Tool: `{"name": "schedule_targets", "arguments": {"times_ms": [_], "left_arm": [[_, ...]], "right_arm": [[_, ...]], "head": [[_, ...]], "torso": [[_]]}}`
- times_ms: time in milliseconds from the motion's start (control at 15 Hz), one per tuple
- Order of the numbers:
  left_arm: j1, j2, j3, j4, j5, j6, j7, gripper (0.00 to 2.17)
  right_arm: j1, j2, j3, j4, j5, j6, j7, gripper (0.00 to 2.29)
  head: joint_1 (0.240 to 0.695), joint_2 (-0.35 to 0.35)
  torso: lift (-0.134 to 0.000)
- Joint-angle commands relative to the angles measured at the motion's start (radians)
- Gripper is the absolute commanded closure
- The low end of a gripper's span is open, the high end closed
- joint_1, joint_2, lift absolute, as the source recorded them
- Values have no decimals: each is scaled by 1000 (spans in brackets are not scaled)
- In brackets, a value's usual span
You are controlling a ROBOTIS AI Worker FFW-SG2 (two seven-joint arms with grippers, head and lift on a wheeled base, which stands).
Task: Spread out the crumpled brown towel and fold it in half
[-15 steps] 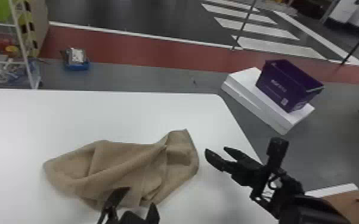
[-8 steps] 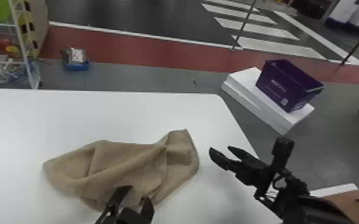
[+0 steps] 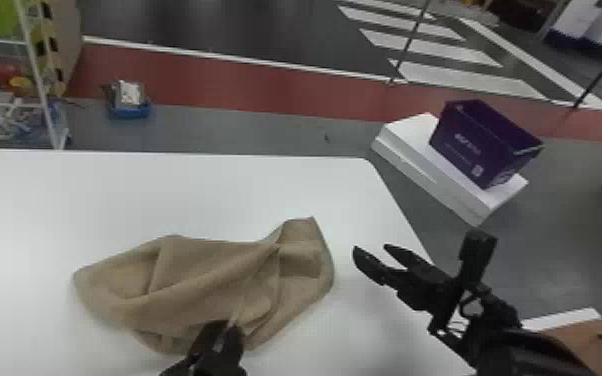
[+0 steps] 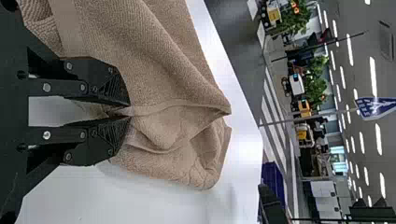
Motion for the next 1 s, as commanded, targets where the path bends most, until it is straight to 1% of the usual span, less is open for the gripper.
{"name": "schedule_targets", "arguments": {"times_ms": [0,133,333,400,467,600,667,800,867,933], "left_arm": [[6,2,1,-18,0,1,0,1001],[23,10,4,-62,-1,7,-6,1001],[52,37,15,-173,-3,29,-9,1004],[60,40,22,-199,-8,50,-12,1001],[61,45,25,-231,-8,118,-17,1001],[63,59,38,-271,-11,191,-22,1001],[64,63,41,-285,-11,197,-34,1001],[103,69,94,-315,-14,222,-51,1001],[118,71,113,-325,-15,222,-57,1001],[130,72,130,-335,-20,222,-69,1001]], "right_arm": [[0,0,-3,0,-1,-2,5,66],[0,0,-4,-1,-6,-2,5,66],[3,0,-4,-3,-12,-11,14,66],[3,-2,-3,-3,-10,-11,14,66],[-1,-3,2,-3,-9,-11,14,66],[-15,-5,6,-3,-1,-11,14,66],[-17,-6,9,-3,4,-8,14,66],[-47,-17,17,10,19,-2,14,66],[-69,-23,17,28,14,-2,16,53],[-96,-34,17,53,-7,4,42,53]], "head": [[695,-350],[695,-350],[695,-350],[695,-350],[695,-350],[695,-350],[695,-350],[695,-350],[695,-350],[695,-350]], "torso": [[-123],[-123],[-123],[-123],[-123],[-123],[-123],[-123],[-123],[-123]]}}
